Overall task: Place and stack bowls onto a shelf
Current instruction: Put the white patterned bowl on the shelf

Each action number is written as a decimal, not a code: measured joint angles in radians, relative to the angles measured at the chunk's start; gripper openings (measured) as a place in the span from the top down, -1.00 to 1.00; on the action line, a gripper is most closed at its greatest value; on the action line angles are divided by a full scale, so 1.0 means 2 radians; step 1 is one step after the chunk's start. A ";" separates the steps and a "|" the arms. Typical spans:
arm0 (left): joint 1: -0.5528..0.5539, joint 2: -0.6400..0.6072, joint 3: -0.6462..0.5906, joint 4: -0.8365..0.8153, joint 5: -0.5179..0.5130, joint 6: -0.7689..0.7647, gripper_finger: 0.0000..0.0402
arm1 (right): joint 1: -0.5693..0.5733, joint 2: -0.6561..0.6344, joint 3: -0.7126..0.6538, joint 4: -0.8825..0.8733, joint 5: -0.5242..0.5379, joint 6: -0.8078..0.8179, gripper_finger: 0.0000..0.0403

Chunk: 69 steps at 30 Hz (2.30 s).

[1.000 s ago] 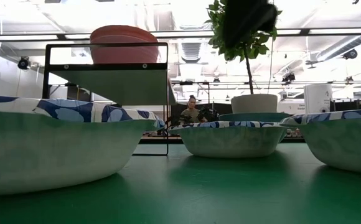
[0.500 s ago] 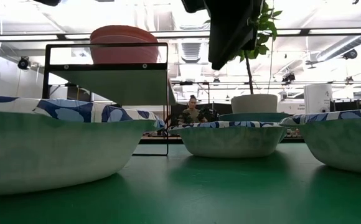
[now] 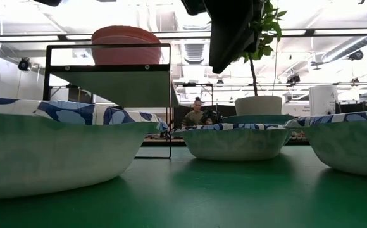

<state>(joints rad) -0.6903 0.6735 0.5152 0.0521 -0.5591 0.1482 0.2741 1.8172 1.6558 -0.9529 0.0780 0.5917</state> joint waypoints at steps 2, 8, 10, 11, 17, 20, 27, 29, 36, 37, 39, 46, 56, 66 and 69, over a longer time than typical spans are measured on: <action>0.000 0.000 0.000 0.000 0.000 0.000 0.55 | 0.000 0.000 0.000 0.000 -0.003 -0.007 0.53; 0.000 0.000 0.000 0.000 -0.003 0.005 0.55 | 0.000 0.000 0.000 0.000 -0.004 -0.012 0.61; 0.000 0.000 0.000 0.001 -0.003 0.006 0.55 | 0.000 0.000 0.000 0.000 -0.004 -0.016 0.64; 0.000 0.001 0.000 0.003 -0.003 0.006 0.55 | 0.000 0.000 0.000 0.000 -0.004 -0.018 0.66; 0.000 0.000 0.001 0.008 -0.004 0.006 0.55 | 0.007 0.000 0.000 0.000 -0.004 -0.018 0.79; 0.000 0.000 0.001 0.008 -0.004 0.006 0.55 | 0.015 0.000 0.000 0.000 -0.009 -0.017 0.91; 0.000 0.001 0.001 0.008 -0.004 0.012 0.55 | 0.028 0.000 0.001 0.000 -0.013 -0.007 0.95; 0.000 0.001 0.001 0.008 -0.004 0.012 0.55 | 0.030 0.000 0.001 0.002 -0.013 -0.004 0.91; 0.000 0.001 0.001 0.008 -0.004 0.012 0.55 | 0.038 0.000 -0.025 0.047 0.001 -0.007 0.56; 0.000 0.001 0.001 0.008 -0.004 0.012 0.55 | 0.038 0.000 -0.028 0.049 0.007 -0.010 0.50; 0.000 0.001 0.001 0.008 -0.004 0.012 0.55 | 0.039 0.003 -0.030 0.048 0.015 -0.017 0.40; 0.000 0.001 0.001 0.008 -0.004 0.012 0.55 | 0.040 0.030 -0.030 0.057 0.019 -0.026 0.30; 0.000 0.000 0.001 0.008 -0.005 0.013 0.55 | 0.039 0.100 -0.030 0.060 0.027 -0.013 0.38; 0.000 0.000 0.001 0.009 -0.005 0.017 0.55 | 0.038 0.085 -0.031 0.042 0.028 -0.013 0.91; 0.000 0.000 0.001 0.010 -0.005 0.017 0.55 | 0.038 0.064 -0.031 0.040 0.025 -0.016 0.94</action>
<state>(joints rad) -0.6899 0.6731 0.5171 0.0723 -0.5694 0.1825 0.3508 1.9442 1.5940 -0.8733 0.1271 0.5606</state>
